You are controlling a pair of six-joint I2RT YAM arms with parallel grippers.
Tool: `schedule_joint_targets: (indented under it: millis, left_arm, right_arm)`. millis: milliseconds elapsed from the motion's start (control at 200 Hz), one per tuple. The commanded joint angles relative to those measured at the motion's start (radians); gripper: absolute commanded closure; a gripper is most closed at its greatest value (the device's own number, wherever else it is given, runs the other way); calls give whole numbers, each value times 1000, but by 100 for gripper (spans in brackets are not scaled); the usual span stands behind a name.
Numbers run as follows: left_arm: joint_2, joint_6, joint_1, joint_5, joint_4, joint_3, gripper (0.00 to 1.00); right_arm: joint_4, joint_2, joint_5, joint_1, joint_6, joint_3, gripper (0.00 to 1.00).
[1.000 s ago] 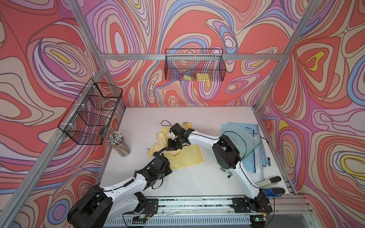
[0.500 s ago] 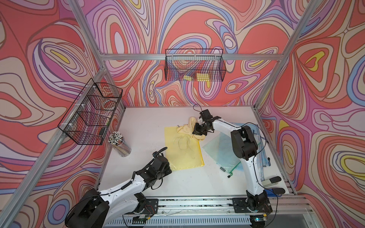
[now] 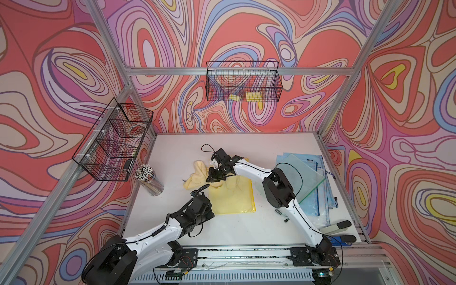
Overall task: Wipe the document bag
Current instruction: Wipe the dirt from the document bag.
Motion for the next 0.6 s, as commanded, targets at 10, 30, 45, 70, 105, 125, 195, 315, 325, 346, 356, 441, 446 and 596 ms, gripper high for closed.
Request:
schedule_joint_targets:
  millis: [10, 30, 45, 70, 105, 125, 195, 315, 325, 346, 356, 441, 446, 596]
  left_arm:
    - [-49, 1, -1, -20, -72, -3, 100]
    - [-57, -1, -1, -23, -77, -6, 100]
    - [-62, -2, -1, -23, -79, -9, 100]
    - [-71, -4, 0, -25, -83, -13, 100]
    - [-84, -6, -1, -28, -89, -19, 100]
    - [-90, -7, 0, -29, -91, -22, 100]
    - [-106, -11, -1, -33, -101, -29, 100]
    - [-115, -14, -1, -35, -101, -37, 100]
    - [-115, -14, -1, -35, -101, -37, 100]
    - [-112, -13, 0, -35, -100, -37, 100]
    - [-111, -13, 0, -35, -99, -36, 100]
    - [-94, -11, 0, -35, -85, -35, 100]
    - [-92, -11, 1, -36, -84, -36, 100]
    - [-48, -2, 1, -35, -86, -14, 100]
  right_arm:
    - [-23, -20, 72, -171, 1, -134, 100]
    - [-16, -33, 72, -192, -3, -156, 100]
    - [-11, -41, 72, -210, -6, -174, 100]
    - [-7, -57, 76, -240, -12, -201, 100]
    - [-7, -77, 82, -281, -19, -237, 100]
    - [-6, -89, 84, -304, -27, -258, 100]
    - [-2, -127, 89, -374, -45, -324, 100]
    - [5, -201, 85, -411, -68, -407, 100]
    - [8, -208, 83, -409, -67, -413, 100]
    - [19, -222, 75, -401, -64, -427, 100]
    - [26, -230, 70, -396, -61, -434, 100]
    - [56, -286, 49, -320, -50, -464, 100]
    - [55, -288, 49, -312, -50, -462, 100]
    - [38, -308, 46, -115, -53, -409, 100]
